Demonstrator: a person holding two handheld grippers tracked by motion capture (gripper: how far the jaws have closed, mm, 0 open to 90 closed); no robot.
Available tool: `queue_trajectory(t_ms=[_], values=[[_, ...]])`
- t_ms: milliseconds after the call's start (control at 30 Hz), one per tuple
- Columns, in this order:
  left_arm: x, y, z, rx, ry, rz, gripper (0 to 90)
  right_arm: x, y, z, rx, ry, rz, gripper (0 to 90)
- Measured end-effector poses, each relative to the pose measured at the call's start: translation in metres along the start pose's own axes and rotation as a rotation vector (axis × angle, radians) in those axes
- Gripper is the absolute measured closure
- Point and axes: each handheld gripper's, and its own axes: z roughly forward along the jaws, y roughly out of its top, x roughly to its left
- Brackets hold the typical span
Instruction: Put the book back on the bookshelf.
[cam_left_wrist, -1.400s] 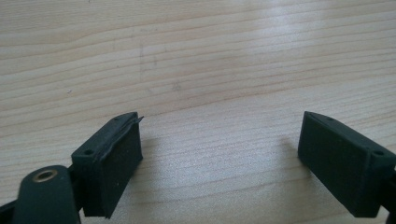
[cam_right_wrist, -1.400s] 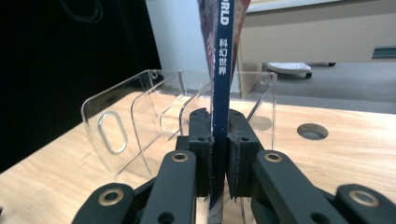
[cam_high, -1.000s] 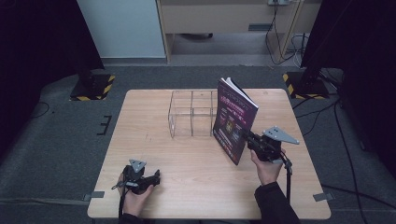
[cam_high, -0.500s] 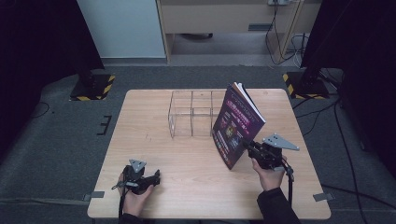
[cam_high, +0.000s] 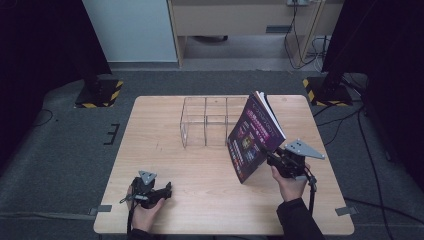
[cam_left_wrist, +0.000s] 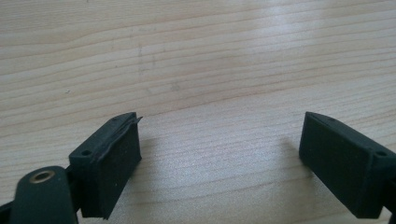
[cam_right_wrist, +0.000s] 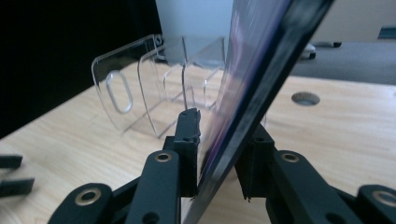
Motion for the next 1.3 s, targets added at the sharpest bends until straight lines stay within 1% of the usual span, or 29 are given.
queue_trajectory(t_ms=[67, 167, 200, 233, 267, 300, 333, 367, 400, 433, 467, 533, 733, 900, 1133, 1300], values=[[0.0, 0.0, 0.0, 0.0, -0.001, 0.0, 11.6, -0.001, 0.009, -0.001, -0.018, -0.013, 0.004, 72.0], [0.0, 0.0, 0.0, 0.0, -0.002, 0.001, 11.4, -0.001, 0.012, -0.001, -0.01, -0.023, 0.013, 73.6], [0.0, 0.0, 0.0, 0.0, -0.002, 0.001, 11.4, -0.001, 0.012, -0.001, -0.008, -0.031, 0.019, 75.1], [0.0, 0.0, 0.0, 0.0, -0.002, 0.0, 11.4, -0.002, 0.012, 0.0, 0.0, -0.044, 0.035, 78.5], [0.0, 0.0, 0.0, 0.001, -0.002, 0.001, 11.4, -0.002, 0.012, 0.0, 0.0, -0.044, 0.035, 78.5], [0.0, 0.0, 0.0, 0.001, -0.001, 0.001, 11.4, -0.002, 0.012, 0.0, 0.001, -0.05, 0.046, 79.3], [0.0, 0.0, 0.0, 0.0, -0.001, 0.001, 11.4, -0.004, 0.011, 0.0, 0.0, -0.044, 0.075, 80.9], [0.0, 0.0, 0.0, 0.001, 0.0, 0.001, 11.4, -0.004, 0.011, 0.0, 0.0, -0.044, 0.075, 80.9], [0.0, 0.0, 0.0, 0.001, -0.001, 0.001, 11.4, -0.005, 0.011, 0.0, -0.002, -0.033, 0.089, 81.9], [0.0, 0.0, 0.0, 0.001, 0.0, 0.001, 11.4, -0.005, 0.011, -0.001, -0.015, 0.005, 0.128, 83.4], [0.0, 0.0, 0.0, 0.001, 0.0, 0.0, 11.4, -0.005, 0.011, -0.001, -0.015, 0.005, 0.128, 83.4], [0.0, 0.0, 0.0, 0.001, -0.001, 0.0, 11.4, -0.004, 0.01, -0.001, -0.031, 0.022, 0.15, 84.2], [0.0, 0.0, 0.0, 0.001, 0.0, 0.001, 11.4, 0.003, 0.013, 0.001, -0.065, 0.012, 0.127, 84.4], [0.0, 0.0, 0.0, 0.001, 0.0, 0.001, 11.4, 0.005, 0.022, 0.006, -0.087, -0.002, 0.112, 84.4], [0.0, 0.0, 0.0, 0.001, 0.0, 0.001, 11.4, 0.006, 0.035, 0.019, -0.108, -0.033, 0.073, 84.3], [0.0, 0.0, 0.0, 0.0, -0.002, 0.0, 11.4, 0.004, 0.047, 0.03, -0.131, -0.056, 0.072, 84.4]])
